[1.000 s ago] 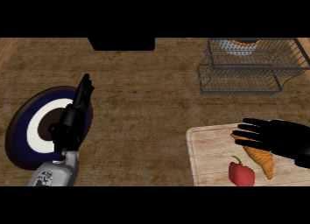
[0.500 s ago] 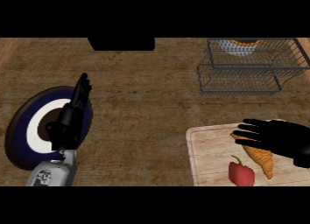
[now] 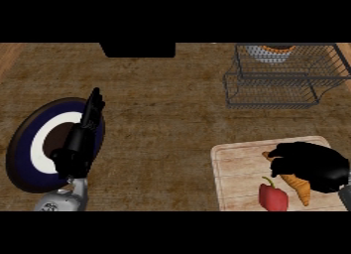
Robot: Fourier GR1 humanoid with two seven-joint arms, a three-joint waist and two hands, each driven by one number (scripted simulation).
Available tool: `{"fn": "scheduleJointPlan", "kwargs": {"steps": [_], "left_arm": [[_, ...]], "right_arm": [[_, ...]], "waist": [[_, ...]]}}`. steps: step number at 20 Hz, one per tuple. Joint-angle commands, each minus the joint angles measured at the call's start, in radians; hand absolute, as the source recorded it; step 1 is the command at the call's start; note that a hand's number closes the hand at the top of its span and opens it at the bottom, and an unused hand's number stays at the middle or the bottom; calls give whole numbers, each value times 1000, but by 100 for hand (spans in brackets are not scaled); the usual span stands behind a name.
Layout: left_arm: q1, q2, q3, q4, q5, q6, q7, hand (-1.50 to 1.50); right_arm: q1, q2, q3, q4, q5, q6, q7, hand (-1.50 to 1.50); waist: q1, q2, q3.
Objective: Pick the croissant from the cutting board and place it in the tiered basket
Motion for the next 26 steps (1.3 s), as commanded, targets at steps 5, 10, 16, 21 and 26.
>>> {"fn": "scheduleJointPlan", "kwargs": {"steps": [5, 10, 16, 21, 26], "left_arm": [[-17, 9, 29, 16, 13, -26, 11, 0], [-19, 10, 43, 41, -3, 4, 0, 0], [-44, -23, 19, 62, -12, 14, -6, 0], [-45, -6, 19, 47, -11, -7, -1, 0], [-32, -10, 17, 54, -14, -10, -15, 0]], "right_arm": [[-68, 144, -14, 74, 82, -86, 128, 150], [21, 249, -159, 83, 141, 110, 638, 150], [-26, 524, -149, -42, 267, 224, 1107, 150], [-83, 597, -41, -183, 259, 294, 1435, 150], [-125, 601, 29, -412, 228, 391, 1628, 150]], "waist": [[4, 1, 1], [-57, -10, -7], [-26, -6, -3], [-1, -4, 0], [-5, -4, 0]]}}
